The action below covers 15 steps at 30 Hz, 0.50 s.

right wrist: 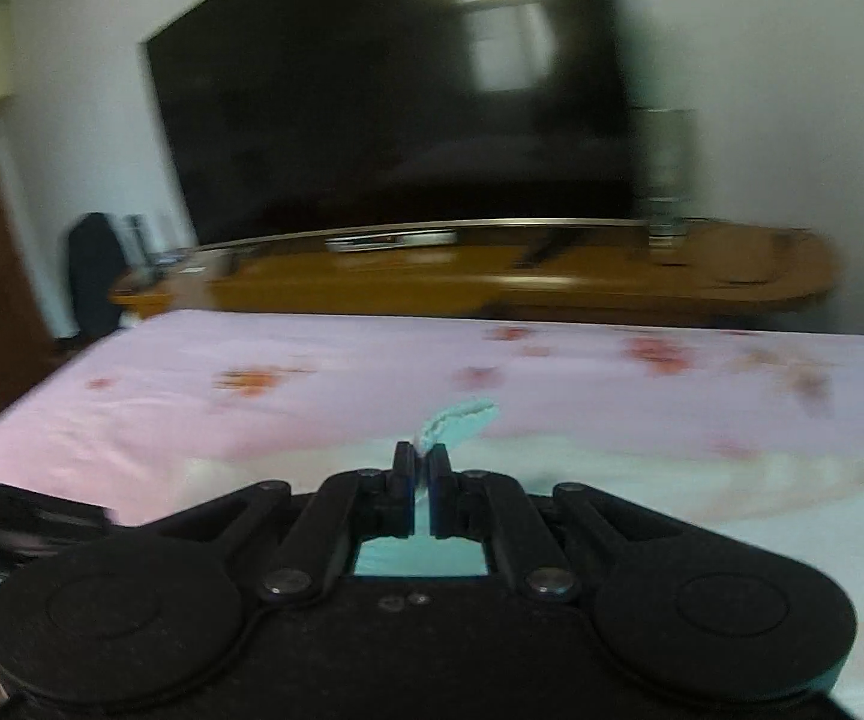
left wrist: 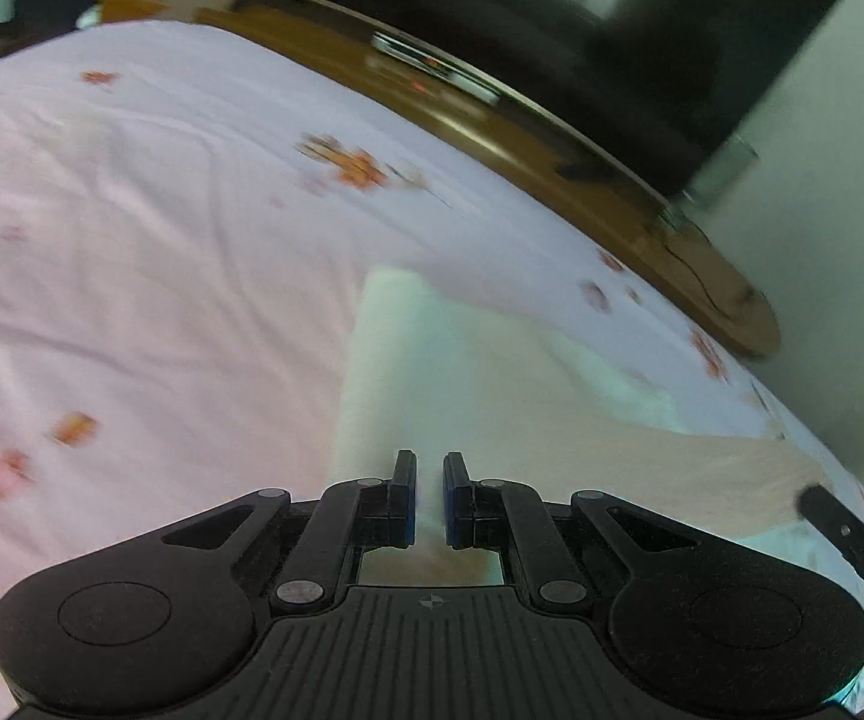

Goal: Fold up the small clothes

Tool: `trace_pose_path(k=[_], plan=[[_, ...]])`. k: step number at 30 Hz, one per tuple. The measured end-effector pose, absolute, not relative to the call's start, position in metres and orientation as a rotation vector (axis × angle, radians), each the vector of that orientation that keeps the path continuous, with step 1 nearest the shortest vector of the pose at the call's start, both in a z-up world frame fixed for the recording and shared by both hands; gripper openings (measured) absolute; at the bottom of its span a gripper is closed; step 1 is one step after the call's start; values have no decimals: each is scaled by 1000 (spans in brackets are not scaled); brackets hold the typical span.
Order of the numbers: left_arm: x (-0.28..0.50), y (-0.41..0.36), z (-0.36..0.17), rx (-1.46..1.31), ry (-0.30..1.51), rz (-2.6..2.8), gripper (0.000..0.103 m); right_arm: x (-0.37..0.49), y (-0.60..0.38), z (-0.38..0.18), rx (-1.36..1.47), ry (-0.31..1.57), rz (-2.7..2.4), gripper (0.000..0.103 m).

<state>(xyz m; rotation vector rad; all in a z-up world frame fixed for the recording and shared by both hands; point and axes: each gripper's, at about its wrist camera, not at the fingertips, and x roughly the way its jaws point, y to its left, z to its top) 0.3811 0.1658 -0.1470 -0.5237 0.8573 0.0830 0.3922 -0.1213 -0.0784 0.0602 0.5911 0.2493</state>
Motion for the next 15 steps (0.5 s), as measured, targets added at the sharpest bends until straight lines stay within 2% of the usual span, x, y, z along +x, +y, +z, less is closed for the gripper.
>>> trace_pose_path(k=[4,7,8,10,12,15], plan=[[384,141,-158,-497,896,48,7,381,-187,-93,66,616,103,5],[385,131,-167,-477,931,51,7,384,-216,-121,142,736,90,7],[385,130,-168,-475,933,51,7,385,-223,-129,191,775,102,11],[384,129,-168,-458,933,57,7,386,-236,-136,263,801,105,28],[384,130,-165,-455,928,66,7,388,-243,-136,308,803,109,33],[385,131,-162,-447,919,76,7,397,-255,-139,371,820,114,34]])
